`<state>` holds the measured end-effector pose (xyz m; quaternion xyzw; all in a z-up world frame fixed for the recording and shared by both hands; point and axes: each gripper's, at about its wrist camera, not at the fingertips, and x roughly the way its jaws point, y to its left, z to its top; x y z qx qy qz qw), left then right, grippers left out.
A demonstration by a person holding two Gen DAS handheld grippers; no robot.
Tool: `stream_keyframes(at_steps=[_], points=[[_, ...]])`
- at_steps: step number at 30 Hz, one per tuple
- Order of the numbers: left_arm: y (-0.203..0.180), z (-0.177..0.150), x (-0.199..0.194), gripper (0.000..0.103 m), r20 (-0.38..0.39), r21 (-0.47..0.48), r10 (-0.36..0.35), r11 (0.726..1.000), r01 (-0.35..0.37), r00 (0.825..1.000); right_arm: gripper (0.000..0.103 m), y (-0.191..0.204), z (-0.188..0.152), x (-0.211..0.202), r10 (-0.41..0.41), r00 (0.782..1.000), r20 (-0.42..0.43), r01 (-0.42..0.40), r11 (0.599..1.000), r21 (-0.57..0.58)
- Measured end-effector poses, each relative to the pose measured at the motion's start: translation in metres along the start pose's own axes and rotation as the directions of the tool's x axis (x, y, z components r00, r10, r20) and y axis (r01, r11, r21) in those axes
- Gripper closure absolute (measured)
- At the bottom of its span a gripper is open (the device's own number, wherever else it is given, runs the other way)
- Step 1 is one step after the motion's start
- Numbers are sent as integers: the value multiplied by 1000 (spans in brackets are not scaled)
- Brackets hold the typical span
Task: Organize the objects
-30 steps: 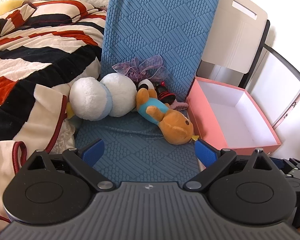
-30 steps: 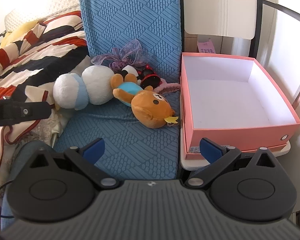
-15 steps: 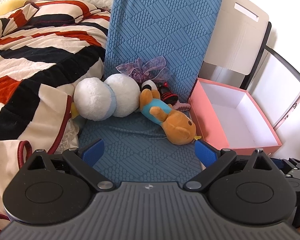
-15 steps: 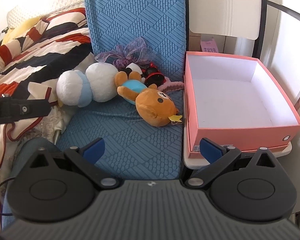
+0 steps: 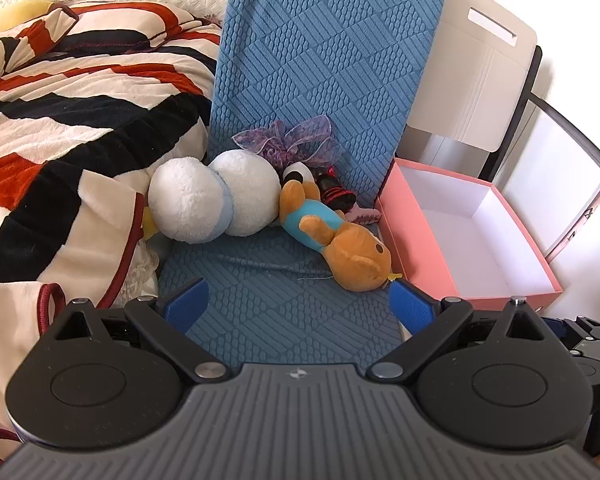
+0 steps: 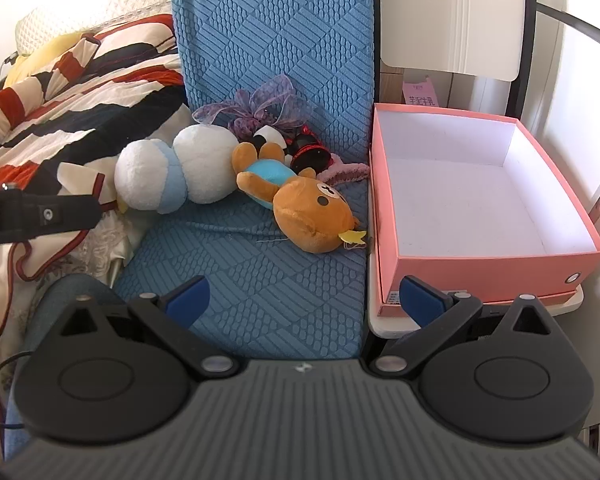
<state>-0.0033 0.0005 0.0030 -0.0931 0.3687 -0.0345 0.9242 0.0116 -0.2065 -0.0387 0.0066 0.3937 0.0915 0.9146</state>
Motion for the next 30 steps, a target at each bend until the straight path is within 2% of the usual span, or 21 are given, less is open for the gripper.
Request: stream_keyframes(at_steps=[20, 26, 30], points=[[0, -3, 2, 4, -7, 3, 6, 1000, -6, 1000, 0, -4, -4, 2, 3, 1000, -2, -3, 1000, 10], [1, 3, 10, 4, -3, 49, 36, 998, -36, 999, 0, -3, -5, 13, 23, 1000, -4, -23, 1000, -10], [2, 14, 23, 4, -5, 117, 82, 990, -81, 997, 0, -3, -1, 26, 40, 999, -1, -40, 999, -25]])
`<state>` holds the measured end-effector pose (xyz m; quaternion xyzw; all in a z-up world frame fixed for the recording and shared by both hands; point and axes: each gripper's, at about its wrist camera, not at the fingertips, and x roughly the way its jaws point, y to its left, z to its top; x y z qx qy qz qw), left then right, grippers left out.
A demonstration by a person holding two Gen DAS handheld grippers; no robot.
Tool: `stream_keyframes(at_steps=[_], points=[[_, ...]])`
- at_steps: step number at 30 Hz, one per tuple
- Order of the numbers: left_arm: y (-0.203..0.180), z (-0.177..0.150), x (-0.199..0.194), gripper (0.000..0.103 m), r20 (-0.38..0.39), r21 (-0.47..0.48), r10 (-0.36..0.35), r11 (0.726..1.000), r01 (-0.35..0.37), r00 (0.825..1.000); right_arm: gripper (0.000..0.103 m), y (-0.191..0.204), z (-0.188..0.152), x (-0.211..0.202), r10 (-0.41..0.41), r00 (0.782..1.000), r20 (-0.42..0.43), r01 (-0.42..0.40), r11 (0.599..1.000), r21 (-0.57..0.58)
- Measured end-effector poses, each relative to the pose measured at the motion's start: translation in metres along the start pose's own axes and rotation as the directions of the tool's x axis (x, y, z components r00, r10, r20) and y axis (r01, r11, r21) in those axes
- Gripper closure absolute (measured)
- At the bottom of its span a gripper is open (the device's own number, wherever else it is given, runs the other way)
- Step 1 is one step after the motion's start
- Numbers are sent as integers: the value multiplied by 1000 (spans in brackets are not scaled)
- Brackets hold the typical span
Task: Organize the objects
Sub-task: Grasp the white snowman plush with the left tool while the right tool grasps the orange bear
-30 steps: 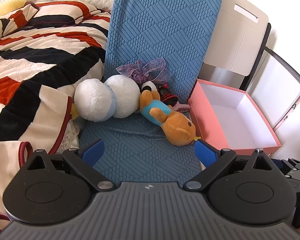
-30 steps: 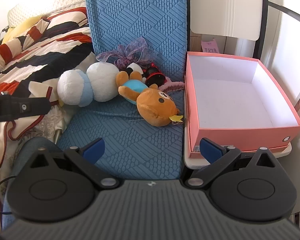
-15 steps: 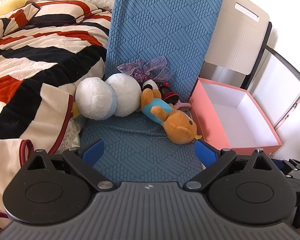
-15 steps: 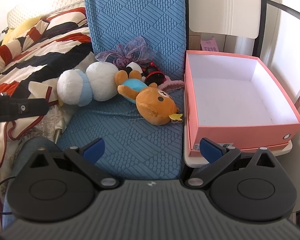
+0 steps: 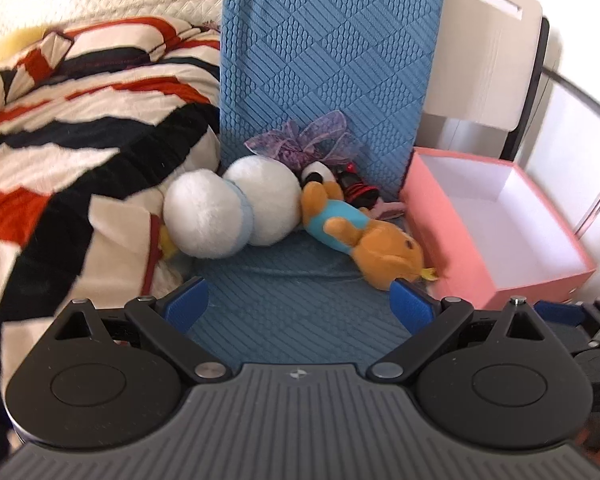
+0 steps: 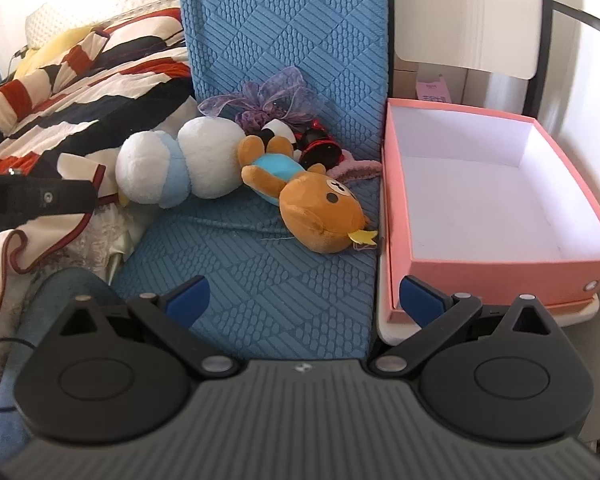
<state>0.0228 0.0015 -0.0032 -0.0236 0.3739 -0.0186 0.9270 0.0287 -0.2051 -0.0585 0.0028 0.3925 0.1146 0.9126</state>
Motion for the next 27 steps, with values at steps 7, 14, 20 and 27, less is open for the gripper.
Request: stream_keyframes(at_steps=[7, 14, 20, 27], points=[[8, 20, 32, 4, -30, 108, 68, 992, -65, 997, 0, -1, 9, 32, 47, 998, 31, -46, 999, -25], [11, 39, 79, 4, -59, 248, 162, 958, -143, 985, 0, 5, 20, 74, 74, 994, 85, -68, 995, -72], [14, 61, 127, 4, -84, 364, 216, 915, -172, 973, 2, 15, 32, 111, 70, 989, 128, -46, 983, -179], [8, 88, 193, 4, -132, 530, 286, 830, -177, 949, 2, 22, 41, 143, 43, 982, 181, 24, 935, -353]])
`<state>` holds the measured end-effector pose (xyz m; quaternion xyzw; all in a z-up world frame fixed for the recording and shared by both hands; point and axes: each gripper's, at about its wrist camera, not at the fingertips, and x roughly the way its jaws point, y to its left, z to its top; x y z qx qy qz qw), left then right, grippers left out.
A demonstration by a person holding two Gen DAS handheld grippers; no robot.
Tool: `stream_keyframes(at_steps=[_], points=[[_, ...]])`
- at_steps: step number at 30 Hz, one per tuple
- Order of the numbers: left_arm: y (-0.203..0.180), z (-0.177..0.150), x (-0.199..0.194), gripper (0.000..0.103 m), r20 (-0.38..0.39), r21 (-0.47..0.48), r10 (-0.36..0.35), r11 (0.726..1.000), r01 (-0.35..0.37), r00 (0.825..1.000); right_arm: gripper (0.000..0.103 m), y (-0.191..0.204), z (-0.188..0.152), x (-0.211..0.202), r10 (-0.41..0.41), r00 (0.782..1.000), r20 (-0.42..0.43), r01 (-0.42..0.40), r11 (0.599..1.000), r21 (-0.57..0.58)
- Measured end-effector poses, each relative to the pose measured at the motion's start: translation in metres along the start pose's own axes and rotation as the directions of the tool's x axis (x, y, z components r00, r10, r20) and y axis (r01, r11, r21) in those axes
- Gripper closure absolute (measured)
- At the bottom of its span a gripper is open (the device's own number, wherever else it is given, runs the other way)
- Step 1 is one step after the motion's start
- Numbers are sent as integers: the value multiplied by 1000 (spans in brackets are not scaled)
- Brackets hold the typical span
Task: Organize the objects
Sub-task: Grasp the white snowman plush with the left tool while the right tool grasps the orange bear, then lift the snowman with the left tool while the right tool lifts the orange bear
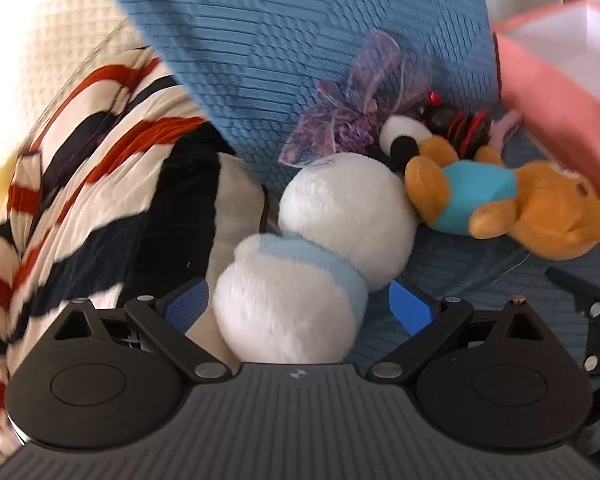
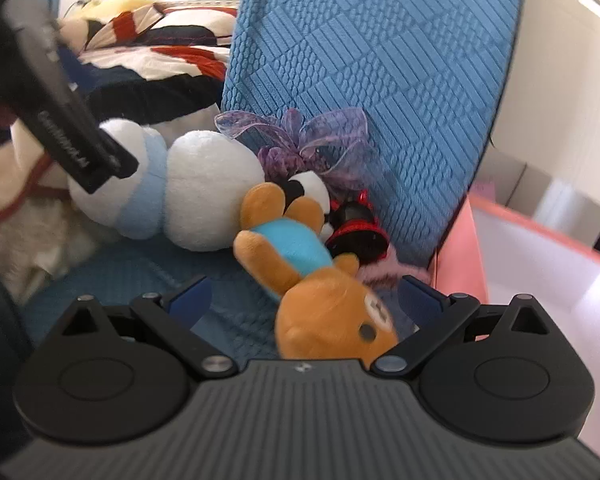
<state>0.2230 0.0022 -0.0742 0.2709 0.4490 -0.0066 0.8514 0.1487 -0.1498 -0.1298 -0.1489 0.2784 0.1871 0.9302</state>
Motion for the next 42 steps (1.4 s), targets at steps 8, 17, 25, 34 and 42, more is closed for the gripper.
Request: stream_keyframes(at_steps=[8, 17, 25, 34, 42], points=[[-35, 14, 56, 4, -124, 248, 81, 968, -48, 989, 4, 2, -6, 47, -44, 995, -85, 27, 981, -192], [-62, 6, 109, 4, -187, 431, 203, 896, -105, 961, 13, -3, -11, 73, -85, 989, -120, 46, 955, -292], [-82, -9, 140, 4, -196, 548, 289, 825, -140, 937, 30, -7, -10, 78, -51, 984, -170, 5, 966, -260], [-76, -3, 139, 8, -216, 470, 281, 869, -153, 935, 41, -37, 6, 64, 30, 983, -182, -37, 999, -30], [-49, 3, 102, 19, -264, 161, 106, 985, -65, 959, 41, -65, 11, 49, 124, 981, -149, -95, 978, 186]])
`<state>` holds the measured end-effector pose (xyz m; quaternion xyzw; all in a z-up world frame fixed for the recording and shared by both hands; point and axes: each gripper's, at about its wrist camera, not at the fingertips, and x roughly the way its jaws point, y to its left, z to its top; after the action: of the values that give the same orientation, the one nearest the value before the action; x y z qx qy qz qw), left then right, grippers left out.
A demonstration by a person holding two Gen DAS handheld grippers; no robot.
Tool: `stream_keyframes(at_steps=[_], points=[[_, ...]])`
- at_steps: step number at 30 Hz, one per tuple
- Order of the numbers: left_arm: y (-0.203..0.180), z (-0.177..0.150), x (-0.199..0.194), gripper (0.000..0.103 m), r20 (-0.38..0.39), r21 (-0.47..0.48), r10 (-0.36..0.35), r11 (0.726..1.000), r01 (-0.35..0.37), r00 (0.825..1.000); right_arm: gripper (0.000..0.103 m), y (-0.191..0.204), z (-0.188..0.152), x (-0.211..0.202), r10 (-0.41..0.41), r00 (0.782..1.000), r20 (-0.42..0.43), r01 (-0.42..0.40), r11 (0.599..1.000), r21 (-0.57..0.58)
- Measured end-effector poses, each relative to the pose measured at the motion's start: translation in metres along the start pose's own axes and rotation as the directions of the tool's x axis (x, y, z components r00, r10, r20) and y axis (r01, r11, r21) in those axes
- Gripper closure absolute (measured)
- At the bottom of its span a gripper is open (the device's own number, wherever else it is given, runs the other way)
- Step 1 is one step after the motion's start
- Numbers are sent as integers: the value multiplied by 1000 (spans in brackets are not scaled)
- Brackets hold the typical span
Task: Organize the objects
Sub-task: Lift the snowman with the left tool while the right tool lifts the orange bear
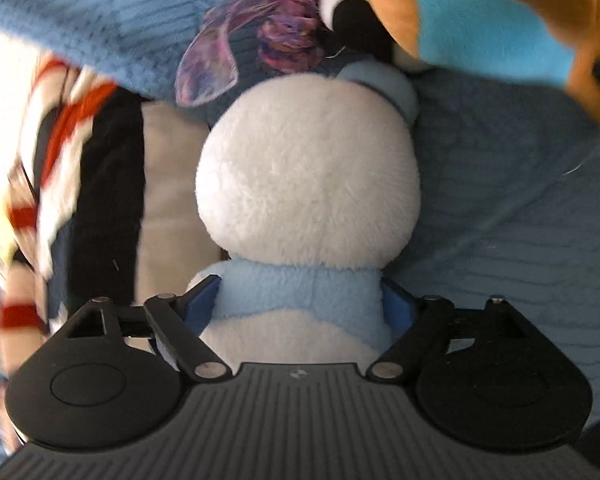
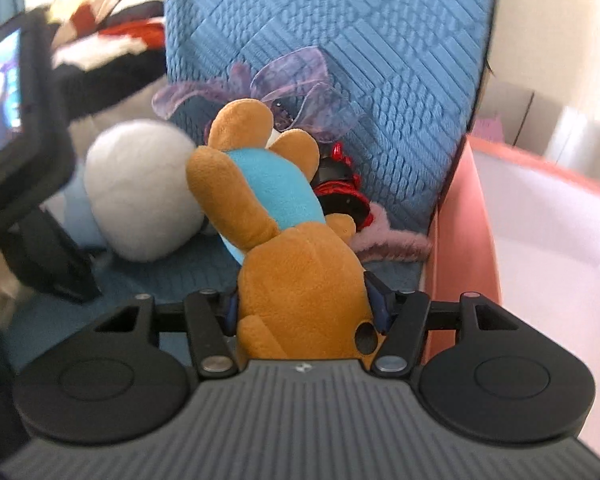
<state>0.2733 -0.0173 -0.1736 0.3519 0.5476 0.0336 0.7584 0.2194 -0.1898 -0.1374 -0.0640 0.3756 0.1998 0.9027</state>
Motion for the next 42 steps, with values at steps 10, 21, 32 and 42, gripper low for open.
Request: stream_keyframes(at_steps=[10, 21, 32, 42], points=[[31, -53, -29, 23, 56, -412, -273, 870, 271, 960, 41, -13, -7, -17, 65, 998, -8, -63, 989, 136], [50, -119, -50, 33, 232, -678, -412, 581, 450, 881, 41, -1, -15, -22, 146, 988, -55, -134, 975, 179], [26, -121, -45, 7, 268, -672, -410, 568, 474, 872, 34, 6, -27, -14, 142, 983, -116, -121, 977, 176], [19, -121, -21, 3, 261, -696, -399, 554, 458, 879, 20, 6, -32, 0, 151, 980, -130, -126, 975, 185]])
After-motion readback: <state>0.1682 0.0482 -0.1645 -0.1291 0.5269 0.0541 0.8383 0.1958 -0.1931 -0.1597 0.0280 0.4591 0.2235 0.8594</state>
